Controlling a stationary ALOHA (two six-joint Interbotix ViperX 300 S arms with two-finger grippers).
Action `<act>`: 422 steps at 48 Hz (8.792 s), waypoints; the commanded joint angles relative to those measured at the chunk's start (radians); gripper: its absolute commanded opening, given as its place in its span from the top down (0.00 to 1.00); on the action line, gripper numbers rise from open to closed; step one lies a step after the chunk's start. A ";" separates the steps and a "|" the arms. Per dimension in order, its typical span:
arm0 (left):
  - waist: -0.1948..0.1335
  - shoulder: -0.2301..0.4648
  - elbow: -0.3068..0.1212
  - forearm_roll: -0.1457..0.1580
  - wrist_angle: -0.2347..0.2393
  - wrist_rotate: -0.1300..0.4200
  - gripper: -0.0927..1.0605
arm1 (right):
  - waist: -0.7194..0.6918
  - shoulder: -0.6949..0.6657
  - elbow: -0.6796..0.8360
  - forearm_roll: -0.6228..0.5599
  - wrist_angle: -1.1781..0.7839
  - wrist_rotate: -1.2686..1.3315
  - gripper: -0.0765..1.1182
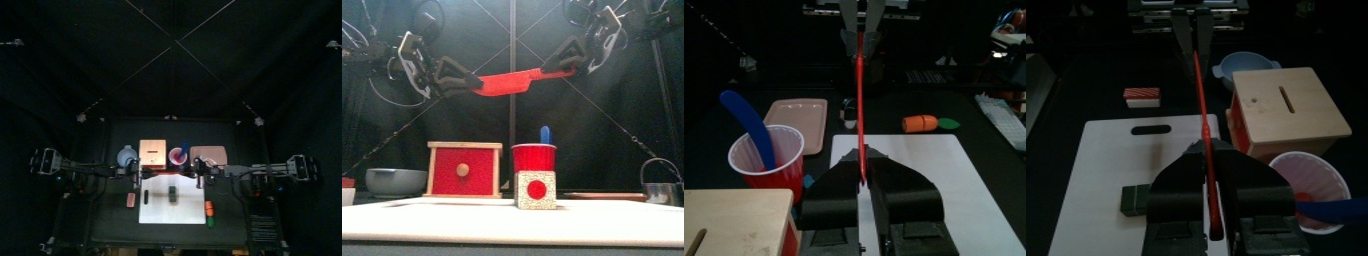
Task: Cut the sushi into 4 pieces with the knife
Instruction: Cut the sushi into 4 pieces
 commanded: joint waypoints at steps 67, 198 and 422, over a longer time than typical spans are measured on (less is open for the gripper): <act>-0.129 0.360 -0.178 -0.130 -0.133 0.000 0.79 | 0.098 0.186 0.041 0.127 0.026 -0.002 0.76; -0.213 0.380 -0.202 -0.258 0.011 0.201 0.79 | 0.164 0.212 0.035 0.163 0.074 -0.002 0.76; -0.305 0.403 -0.242 -0.190 0.167 0.202 0.79 | 0.242 0.281 -0.018 0.186 0.118 0.000 0.76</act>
